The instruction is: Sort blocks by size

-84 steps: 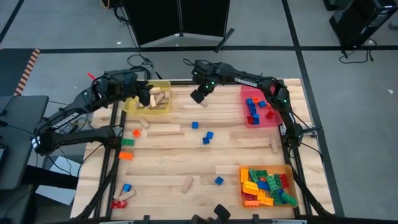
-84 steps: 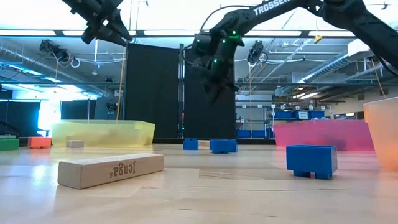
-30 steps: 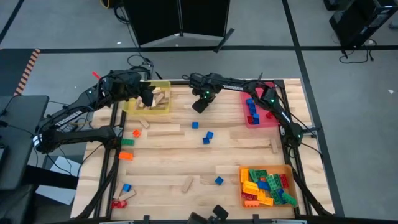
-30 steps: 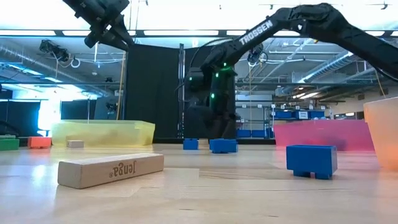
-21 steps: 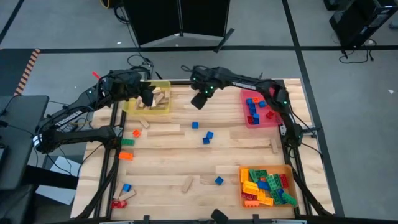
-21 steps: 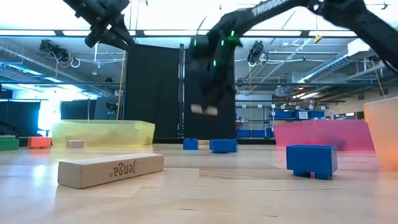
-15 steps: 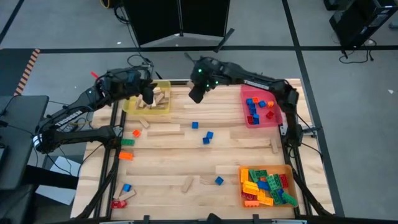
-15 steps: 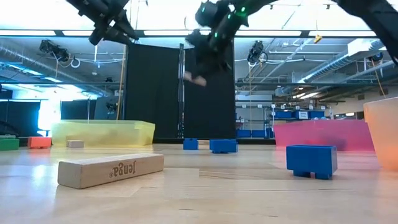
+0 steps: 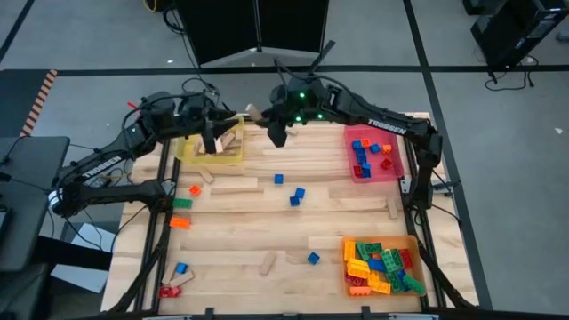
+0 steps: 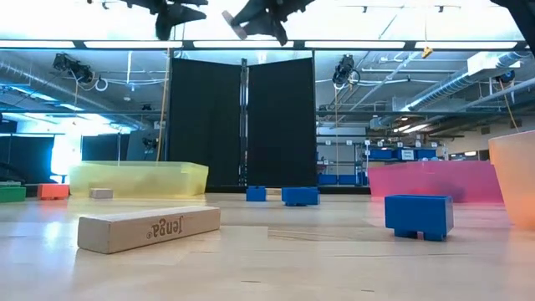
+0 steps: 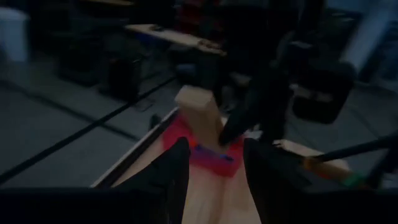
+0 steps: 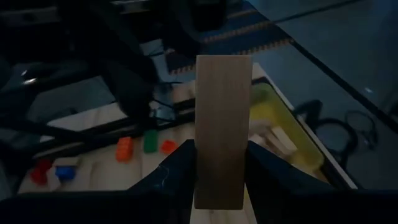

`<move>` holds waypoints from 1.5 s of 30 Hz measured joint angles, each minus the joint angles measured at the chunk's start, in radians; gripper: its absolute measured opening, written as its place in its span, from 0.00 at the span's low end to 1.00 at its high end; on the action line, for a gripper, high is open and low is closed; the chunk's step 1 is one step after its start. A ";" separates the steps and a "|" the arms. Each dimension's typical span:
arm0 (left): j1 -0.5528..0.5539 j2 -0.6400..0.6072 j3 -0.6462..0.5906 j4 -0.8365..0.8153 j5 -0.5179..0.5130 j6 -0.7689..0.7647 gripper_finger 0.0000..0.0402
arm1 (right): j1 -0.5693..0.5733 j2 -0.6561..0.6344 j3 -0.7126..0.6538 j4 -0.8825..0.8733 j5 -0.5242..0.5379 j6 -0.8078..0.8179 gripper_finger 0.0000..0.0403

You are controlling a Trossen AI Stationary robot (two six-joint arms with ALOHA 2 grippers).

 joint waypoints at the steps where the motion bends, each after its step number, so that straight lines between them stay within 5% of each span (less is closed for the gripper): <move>1: 0.000 0.008 0.000 0.021 0.029 0.004 0.39 | 0.007 0.000 0.000 0.007 -0.006 -0.012 0.31; 7: 0.000 0.062 0.000 0.049 0.146 0.072 0.39 | 0.048 0.000 0.000 0.046 -0.014 -0.079 0.31; 45: -0.007 0.138 0.000 0.303 0.238 0.015 0.39 | 0.069 0.002 0.000 0.045 -0.134 -0.109 0.31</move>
